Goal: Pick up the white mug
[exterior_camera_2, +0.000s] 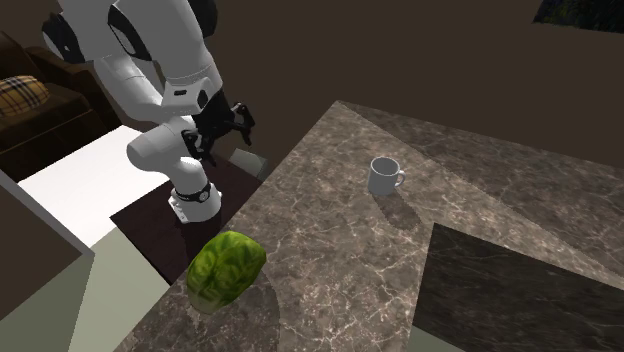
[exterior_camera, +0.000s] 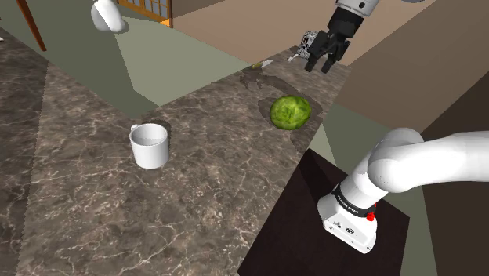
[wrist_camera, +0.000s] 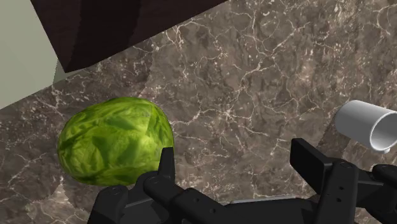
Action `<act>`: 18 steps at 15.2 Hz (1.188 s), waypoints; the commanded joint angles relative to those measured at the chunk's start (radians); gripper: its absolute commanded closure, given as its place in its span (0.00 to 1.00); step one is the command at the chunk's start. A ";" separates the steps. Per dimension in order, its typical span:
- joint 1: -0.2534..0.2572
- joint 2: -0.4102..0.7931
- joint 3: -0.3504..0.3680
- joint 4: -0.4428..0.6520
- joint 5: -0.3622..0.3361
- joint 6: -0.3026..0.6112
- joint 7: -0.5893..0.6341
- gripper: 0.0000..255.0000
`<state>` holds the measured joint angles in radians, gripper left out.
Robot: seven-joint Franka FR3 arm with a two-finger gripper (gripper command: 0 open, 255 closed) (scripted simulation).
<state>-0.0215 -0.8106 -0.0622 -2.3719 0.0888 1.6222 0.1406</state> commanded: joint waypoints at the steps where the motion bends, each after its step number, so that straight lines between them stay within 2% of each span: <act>1: 0.000 0.000 0.000 0.000 0.000 0.000 0.000 0.00; 10: 0.054 0.183 0.184 0.004 0.078 0.182 0.177 0.00; 18: 0.081 0.420 0.336 0.096 0.083 0.327 0.343 0.00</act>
<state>0.0577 -0.4193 0.2569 -2.2895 0.1752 1.9334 0.4626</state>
